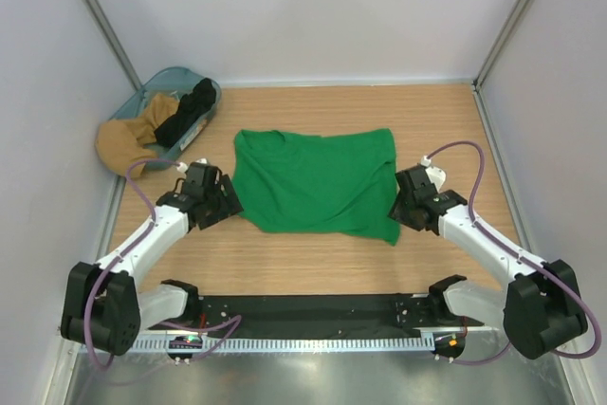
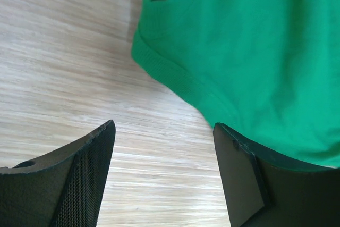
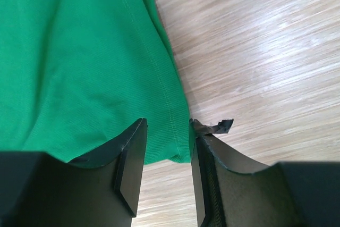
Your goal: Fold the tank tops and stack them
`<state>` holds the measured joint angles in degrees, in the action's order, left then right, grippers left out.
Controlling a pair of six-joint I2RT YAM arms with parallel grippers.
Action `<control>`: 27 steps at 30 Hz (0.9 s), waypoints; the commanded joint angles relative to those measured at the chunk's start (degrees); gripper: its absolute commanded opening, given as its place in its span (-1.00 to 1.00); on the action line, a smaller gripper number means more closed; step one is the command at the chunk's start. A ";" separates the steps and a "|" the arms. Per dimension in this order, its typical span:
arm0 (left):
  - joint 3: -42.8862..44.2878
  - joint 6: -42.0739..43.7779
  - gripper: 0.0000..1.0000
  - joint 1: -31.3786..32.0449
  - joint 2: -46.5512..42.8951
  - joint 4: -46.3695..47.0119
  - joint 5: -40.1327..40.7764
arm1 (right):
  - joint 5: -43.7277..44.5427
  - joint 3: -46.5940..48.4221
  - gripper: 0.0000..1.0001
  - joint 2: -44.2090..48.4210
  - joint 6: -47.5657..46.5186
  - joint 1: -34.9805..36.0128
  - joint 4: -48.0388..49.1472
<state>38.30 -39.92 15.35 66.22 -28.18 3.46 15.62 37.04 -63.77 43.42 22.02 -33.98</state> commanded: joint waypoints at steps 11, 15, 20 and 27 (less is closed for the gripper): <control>0.37 -0.42 0.34 -1.47 9.19 10.68 6.82 | -5.51 -8.03 -0.09 1.98 2.20 0.13 5.06; 0.89 -1.30 0.29 -1.47 12.09 13.85 5.51 | -6.03 -8.65 -0.16 1.45 2.20 0.21 5.59; 0.19 -2.70 0.28 -1.56 13.06 18.77 2.16 | -6.74 -9.61 -0.46 0.84 2.20 0.13 7.43; 0.28 -3.23 -0.08 -1.56 14.55 21.68 2.86 | -7.35 -9.35 -0.98 0.13 1.85 0.13 7.87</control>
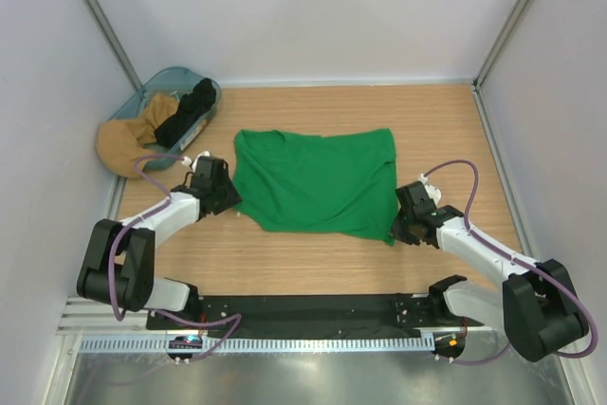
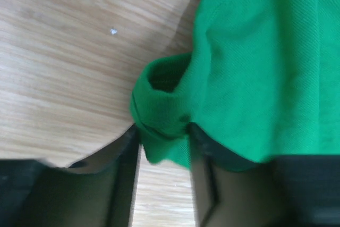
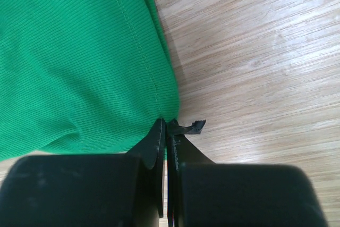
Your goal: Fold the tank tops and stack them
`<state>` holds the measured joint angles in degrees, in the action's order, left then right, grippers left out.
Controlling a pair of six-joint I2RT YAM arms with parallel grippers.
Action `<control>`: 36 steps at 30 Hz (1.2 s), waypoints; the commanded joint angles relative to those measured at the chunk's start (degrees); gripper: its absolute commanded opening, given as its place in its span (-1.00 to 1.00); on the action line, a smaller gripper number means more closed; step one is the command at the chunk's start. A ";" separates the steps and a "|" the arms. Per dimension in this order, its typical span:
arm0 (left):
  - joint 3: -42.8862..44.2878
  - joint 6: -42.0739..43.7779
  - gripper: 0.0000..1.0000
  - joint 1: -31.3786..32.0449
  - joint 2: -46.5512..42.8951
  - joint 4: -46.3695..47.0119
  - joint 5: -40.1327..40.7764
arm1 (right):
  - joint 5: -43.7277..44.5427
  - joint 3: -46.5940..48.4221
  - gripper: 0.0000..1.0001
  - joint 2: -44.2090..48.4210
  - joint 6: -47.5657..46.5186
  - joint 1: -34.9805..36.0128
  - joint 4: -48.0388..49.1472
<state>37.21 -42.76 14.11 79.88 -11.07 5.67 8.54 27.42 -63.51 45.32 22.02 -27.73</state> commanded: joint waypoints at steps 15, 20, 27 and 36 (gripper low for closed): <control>4.28 1.98 -1.00 -0.40 -9.88 -11.41 7.77 | 1.92 3.69 -0.98 7.68 1.43 0.22 -9.09; 1.73 0.67 -1.00 -0.31 -18.17 -16.61 6.29 | 1.49 6.50 -0.98 7.87 3.10 0.22 -16.21; -2.31 -4.33 -1.00 1.61 -29.24 -24.70 10.05 | 1.31 9.32 -0.98 5.84 3.02 0.30 -24.22; -5.39 -10.67 0.36 1.62 -36.37 -27.26 14.72 | 3.15 11.33 -0.16 7.71 0.47 0.30 -23.25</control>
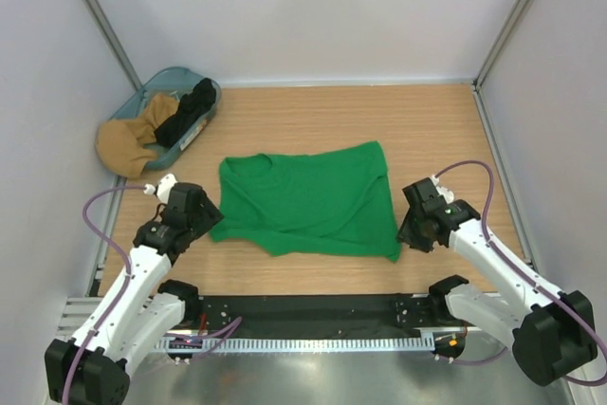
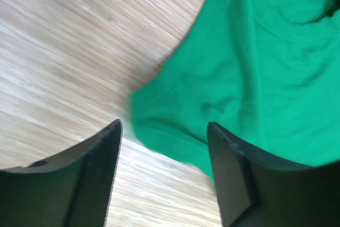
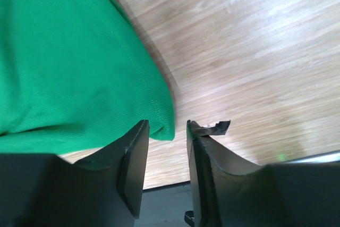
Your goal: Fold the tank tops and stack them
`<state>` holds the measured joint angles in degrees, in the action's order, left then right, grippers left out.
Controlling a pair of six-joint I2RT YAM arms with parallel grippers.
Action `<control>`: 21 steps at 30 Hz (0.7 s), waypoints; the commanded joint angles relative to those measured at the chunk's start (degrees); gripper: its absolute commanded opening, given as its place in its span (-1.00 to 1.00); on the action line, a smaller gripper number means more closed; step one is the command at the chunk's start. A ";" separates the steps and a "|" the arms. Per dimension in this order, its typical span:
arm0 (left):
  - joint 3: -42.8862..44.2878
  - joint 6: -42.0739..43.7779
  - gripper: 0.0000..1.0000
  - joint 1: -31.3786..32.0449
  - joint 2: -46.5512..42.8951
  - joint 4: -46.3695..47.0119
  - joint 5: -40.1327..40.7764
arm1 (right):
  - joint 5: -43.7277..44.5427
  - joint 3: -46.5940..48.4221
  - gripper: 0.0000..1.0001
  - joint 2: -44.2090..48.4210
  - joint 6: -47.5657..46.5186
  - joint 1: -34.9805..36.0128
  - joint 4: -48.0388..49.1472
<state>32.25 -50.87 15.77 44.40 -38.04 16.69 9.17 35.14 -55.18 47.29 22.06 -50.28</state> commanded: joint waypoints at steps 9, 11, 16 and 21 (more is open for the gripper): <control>7.47 6.13 0.56 -0.04 5.24 8.74 -3.84 | 1.48 12.85 -0.29 -10.30 -13.00 0.26 12.56; 9.22 6.84 0.52 -0.04 9.72 12.62 -10.06 | -0.38 14.17 -0.31 -12.05 -14.15 0.26 17.75; 15.20 7.36 0.45 0.58 23.84 21.51 -16.51 | 4.01 21.28 -0.47 -20.30 -15.91 0.17 21.89; 25.13 8.77 0.45 1.89 36.53 24.42 -20.55 | 4.98 30.26 -0.42 -33.40 -18.11 -1.67 23.30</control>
<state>51.90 -44.25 16.73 75.88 -20.03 1.13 12.10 60.90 -83.99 31.97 21.45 -30.96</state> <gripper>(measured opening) 0.725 0.277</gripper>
